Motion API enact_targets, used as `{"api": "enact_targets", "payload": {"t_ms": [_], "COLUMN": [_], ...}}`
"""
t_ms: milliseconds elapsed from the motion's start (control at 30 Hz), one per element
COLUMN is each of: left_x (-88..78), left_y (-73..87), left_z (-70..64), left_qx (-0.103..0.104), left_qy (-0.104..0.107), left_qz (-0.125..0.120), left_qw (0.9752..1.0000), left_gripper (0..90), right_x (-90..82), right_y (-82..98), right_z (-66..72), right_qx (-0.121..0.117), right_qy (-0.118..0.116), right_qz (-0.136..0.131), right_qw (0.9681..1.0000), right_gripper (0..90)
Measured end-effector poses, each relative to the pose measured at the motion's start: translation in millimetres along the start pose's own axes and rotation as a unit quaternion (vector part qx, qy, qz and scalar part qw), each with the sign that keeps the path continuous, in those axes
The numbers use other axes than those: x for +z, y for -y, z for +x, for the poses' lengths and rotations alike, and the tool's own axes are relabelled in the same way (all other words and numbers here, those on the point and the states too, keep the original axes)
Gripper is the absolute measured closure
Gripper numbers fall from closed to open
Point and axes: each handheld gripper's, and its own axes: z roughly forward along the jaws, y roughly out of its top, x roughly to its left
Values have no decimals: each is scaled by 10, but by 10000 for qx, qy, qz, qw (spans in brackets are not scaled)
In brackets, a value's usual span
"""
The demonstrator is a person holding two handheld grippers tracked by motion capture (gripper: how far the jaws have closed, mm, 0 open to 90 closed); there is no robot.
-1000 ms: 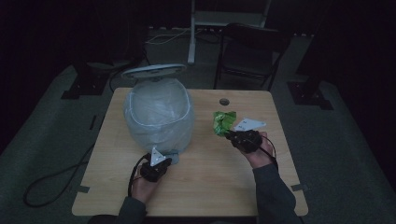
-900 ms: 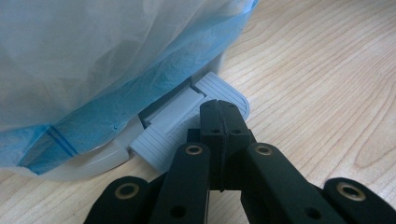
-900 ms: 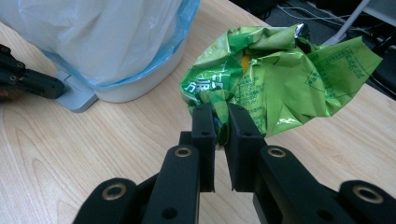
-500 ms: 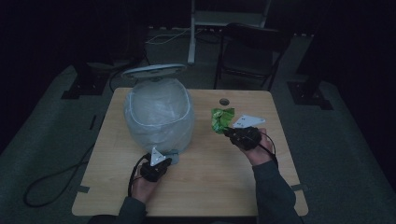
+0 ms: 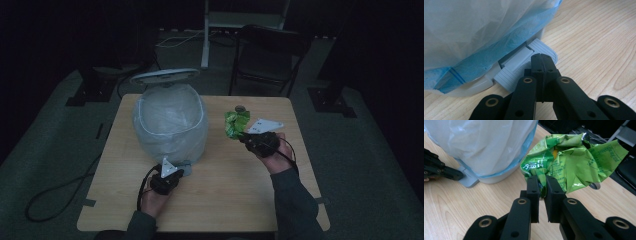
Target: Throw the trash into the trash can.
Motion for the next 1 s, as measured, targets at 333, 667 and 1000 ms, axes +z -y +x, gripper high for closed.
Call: {"api": "enact_targets", "payload": {"t_ms": [333,667,1000], "left_x": [0,0,1], "left_y": [-1,0,-1], "left_z": [0,1,3], "left_qx": [-3,-5,-8], "left_qy": [3,2,3], "left_qz": [0,-3,-4], "left_qw": [10000,10000,10000], "left_gripper": [900,900,900], "right_x": [-58,-97,-115], "right_y": [-133,-248,-328], "right_z": [-7,-4,-1], "right_qx": [-104,-110,-134], "right_qy": [8,-29,-48], "right_qz": [-86,-193,-255], "right_qw": [9999,9997,9996], "right_gripper": [824,824,824]}}
